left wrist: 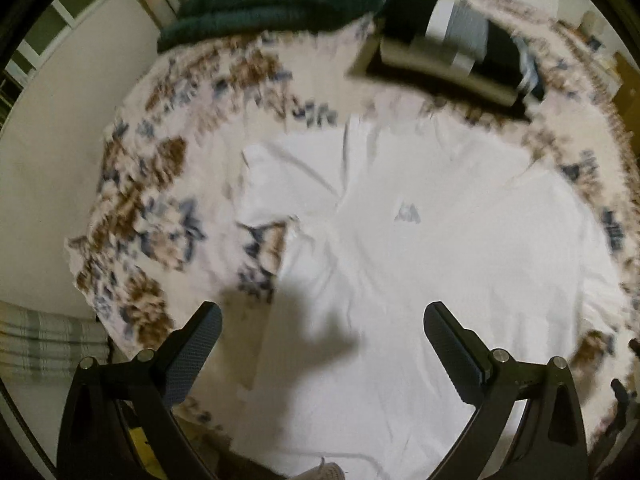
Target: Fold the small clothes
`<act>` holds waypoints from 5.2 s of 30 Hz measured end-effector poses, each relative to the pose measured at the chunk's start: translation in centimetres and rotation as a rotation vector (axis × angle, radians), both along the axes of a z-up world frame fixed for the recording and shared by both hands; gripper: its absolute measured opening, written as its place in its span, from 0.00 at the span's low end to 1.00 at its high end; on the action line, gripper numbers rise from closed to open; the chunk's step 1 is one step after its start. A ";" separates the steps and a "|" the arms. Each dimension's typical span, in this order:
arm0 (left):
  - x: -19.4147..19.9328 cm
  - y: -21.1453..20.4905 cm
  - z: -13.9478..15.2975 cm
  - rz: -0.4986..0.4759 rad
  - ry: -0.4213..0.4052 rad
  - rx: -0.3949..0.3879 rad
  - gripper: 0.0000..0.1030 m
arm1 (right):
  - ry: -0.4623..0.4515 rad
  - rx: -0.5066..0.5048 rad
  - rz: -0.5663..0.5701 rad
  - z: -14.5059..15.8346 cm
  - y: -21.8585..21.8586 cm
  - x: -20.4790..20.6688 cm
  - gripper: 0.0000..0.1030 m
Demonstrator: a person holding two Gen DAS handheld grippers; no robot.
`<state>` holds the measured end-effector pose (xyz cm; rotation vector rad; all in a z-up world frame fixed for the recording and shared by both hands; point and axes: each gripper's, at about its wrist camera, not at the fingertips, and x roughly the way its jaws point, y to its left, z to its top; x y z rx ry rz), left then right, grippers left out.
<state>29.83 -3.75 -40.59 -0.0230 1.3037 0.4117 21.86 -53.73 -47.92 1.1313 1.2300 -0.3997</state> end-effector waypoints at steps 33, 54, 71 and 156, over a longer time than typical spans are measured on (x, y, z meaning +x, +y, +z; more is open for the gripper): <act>-2.1 13.3 -9.1 0.159 0.040 0.031 1.00 | -0.084 -0.584 1.263 -6.1 34.9 10.6 0.49; 5.2 21.9 -15.3 0.457 -0.187 -0.649 0.51 | 0.092 -0.395 0.574 -7.5 21.4 12.7 0.51; 7.8 6.0 -8.1 -0.280 -0.302 -0.236 0.05 | 0.088 -0.498 0.562 -6.1 20.2 13.5 0.51; -4.9 -3.6 -4.0 -0.209 -0.079 -0.085 0.74 | 0.061 -0.147 0.773 5.0 10.3 6.6 0.63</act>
